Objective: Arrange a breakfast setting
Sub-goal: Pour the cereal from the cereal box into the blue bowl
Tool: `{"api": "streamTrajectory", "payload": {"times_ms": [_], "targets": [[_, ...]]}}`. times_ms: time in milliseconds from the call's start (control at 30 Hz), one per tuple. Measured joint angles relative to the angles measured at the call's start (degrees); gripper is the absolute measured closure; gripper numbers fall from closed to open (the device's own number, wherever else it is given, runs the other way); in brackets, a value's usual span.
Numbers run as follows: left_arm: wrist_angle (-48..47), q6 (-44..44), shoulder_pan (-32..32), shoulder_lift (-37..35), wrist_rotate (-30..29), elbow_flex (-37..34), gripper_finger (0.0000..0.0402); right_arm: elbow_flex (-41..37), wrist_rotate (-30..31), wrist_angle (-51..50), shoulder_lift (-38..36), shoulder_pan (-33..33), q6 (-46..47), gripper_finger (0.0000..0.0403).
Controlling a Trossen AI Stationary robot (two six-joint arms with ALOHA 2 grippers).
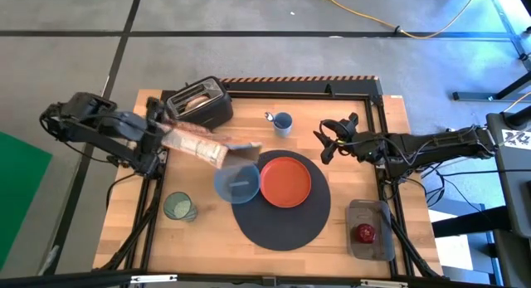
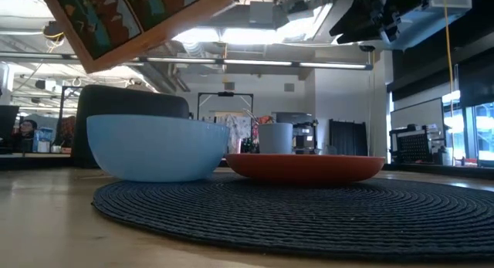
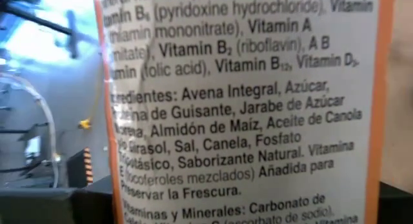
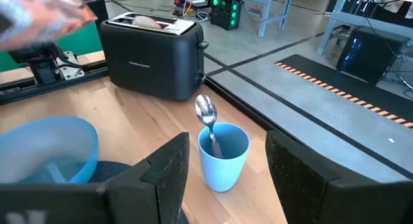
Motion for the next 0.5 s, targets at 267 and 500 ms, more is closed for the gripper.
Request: {"api": "streamTrajectory", "payload": {"times_ms": [267,500], "targets": [[-0.1,3.9,0.0,-4.5,-7.5,5.0,0.0147,0.0,-1.0,2.0,0.0,0.0,-0.2,0.0210],[0.1,12.5,0.0,-4.5,-10.5,6.3,0.0147,0.0,-1.0,2.1,0.4,0.0,0.0,0.0210]]}}
